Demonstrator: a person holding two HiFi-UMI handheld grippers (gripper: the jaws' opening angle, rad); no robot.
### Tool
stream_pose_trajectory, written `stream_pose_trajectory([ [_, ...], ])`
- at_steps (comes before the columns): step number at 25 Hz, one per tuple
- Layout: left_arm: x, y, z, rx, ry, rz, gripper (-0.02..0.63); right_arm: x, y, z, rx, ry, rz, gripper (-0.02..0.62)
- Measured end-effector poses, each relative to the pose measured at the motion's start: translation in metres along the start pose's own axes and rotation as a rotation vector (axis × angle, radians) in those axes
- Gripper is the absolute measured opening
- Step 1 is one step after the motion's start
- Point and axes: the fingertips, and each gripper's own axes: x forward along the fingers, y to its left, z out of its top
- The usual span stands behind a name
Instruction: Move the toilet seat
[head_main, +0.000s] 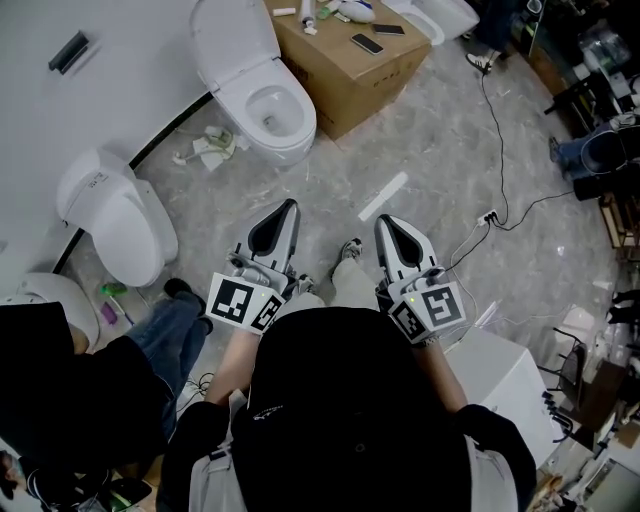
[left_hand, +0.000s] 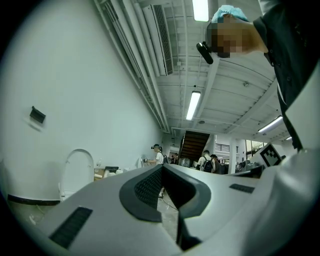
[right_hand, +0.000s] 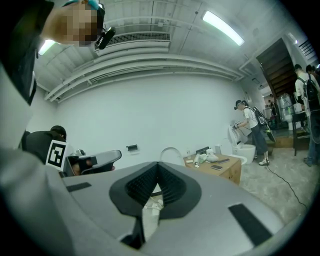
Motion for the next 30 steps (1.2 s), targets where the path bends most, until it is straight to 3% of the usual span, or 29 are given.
stream_pose_trajectory([
  [15,0.063,0.039,0.002,0.032,-0.003,0.095,0.009,0.087,-0.048,0.018,0.000,0.018,0.128,0.014],
  [30,0.144,0.079,0.007,0.064,-0.038,0.270,0.009,0.171,-0.119,0.039,-0.001,0.034,0.289,0.014],
])
